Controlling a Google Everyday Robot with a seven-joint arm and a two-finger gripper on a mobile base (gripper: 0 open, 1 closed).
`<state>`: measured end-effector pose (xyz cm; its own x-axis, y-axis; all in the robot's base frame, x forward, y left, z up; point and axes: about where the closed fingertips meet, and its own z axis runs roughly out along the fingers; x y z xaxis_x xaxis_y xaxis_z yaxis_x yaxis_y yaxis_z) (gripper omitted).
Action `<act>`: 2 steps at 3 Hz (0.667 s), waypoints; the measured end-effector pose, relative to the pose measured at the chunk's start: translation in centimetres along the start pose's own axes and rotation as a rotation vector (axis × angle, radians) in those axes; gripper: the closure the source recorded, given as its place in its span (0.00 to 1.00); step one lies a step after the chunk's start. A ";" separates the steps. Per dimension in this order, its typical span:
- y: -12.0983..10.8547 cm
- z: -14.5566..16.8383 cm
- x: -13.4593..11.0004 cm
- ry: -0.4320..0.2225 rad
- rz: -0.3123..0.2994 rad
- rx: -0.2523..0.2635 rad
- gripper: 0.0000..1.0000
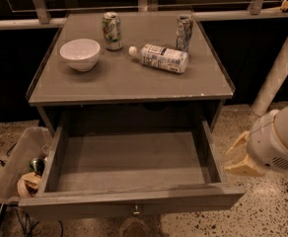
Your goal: Close top drawer
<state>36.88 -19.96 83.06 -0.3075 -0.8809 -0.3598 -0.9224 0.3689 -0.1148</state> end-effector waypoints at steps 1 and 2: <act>1.9 4.8 1.0 -0.008 0.073 -0.079 1.00; 3.7 8.8 1.8 -0.058 0.129 -0.142 1.00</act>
Offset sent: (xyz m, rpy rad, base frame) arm -0.0305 0.0382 -0.1429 0.2430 0.2045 -0.0869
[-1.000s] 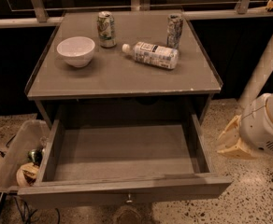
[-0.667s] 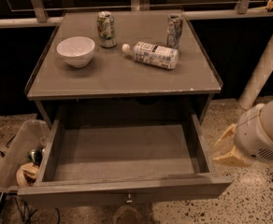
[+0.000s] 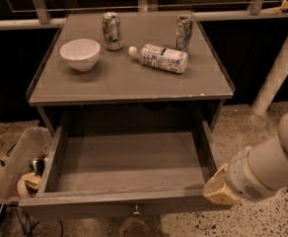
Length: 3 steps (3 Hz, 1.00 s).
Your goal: Close top drawer
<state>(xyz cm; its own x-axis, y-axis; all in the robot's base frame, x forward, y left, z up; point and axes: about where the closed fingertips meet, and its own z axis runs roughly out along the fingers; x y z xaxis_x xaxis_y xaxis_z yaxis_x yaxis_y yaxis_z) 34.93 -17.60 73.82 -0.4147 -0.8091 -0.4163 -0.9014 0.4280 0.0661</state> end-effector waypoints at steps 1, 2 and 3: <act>1.3 3.4 0.8 -0.041 0.030 -0.055 1.00; 1.8 6.0 1.7 -0.075 0.046 -0.077 1.00; 2.3 7.9 1.9 -0.088 0.044 -0.090 1.00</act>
Offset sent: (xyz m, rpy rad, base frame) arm -0.0195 0.0235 -0.0946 0.1595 0.0618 -0.0289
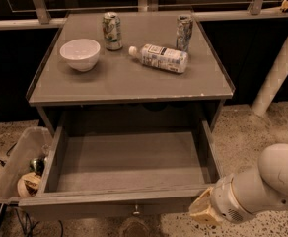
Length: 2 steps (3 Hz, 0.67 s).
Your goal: Close top drawer
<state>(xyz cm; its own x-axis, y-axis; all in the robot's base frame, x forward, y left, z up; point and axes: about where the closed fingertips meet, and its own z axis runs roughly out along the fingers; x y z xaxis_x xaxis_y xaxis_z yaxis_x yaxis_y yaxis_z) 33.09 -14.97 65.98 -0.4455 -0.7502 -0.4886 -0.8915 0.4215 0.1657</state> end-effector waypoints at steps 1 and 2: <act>0.0 0.1 0.0 0.000 0.000 0.001 0.82; 0.0 0.1 0.0 0.000 0.000 0.001 0.59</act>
Offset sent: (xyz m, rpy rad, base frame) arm 0.0001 0.0001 -0.0006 0.0000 -0.0006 -0.0005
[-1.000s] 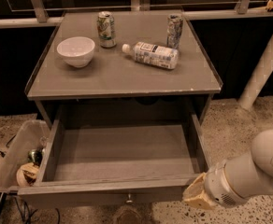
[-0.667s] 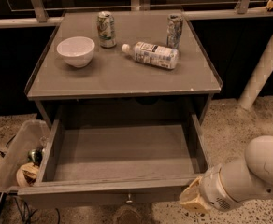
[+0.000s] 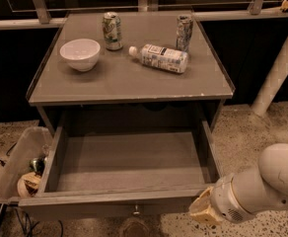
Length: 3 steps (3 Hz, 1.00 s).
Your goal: Close top drawer
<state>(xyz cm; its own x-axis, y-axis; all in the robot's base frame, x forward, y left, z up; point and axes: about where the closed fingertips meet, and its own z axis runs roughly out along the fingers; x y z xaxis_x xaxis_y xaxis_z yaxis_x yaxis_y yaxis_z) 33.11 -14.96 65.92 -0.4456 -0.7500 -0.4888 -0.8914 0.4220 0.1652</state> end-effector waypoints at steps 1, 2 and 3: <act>0.0 0.0 0.0 0.000 0.000 0.000 0.35; -1.2 1.9 -1.7 -0.007 -0.047 -0.046 0.12; -1.4 2.2 -1.9 -0.008 -0.053 -0.050 0.00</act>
Offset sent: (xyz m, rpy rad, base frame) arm 0.0524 0.0436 -0.0258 0.0629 0.0220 0.1562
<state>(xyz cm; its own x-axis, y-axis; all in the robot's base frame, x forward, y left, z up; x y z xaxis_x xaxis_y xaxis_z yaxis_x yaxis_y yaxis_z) 35.38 -12.98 64.79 -0.3972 -0.7665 -0.5046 -0.9168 0.3558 0.1813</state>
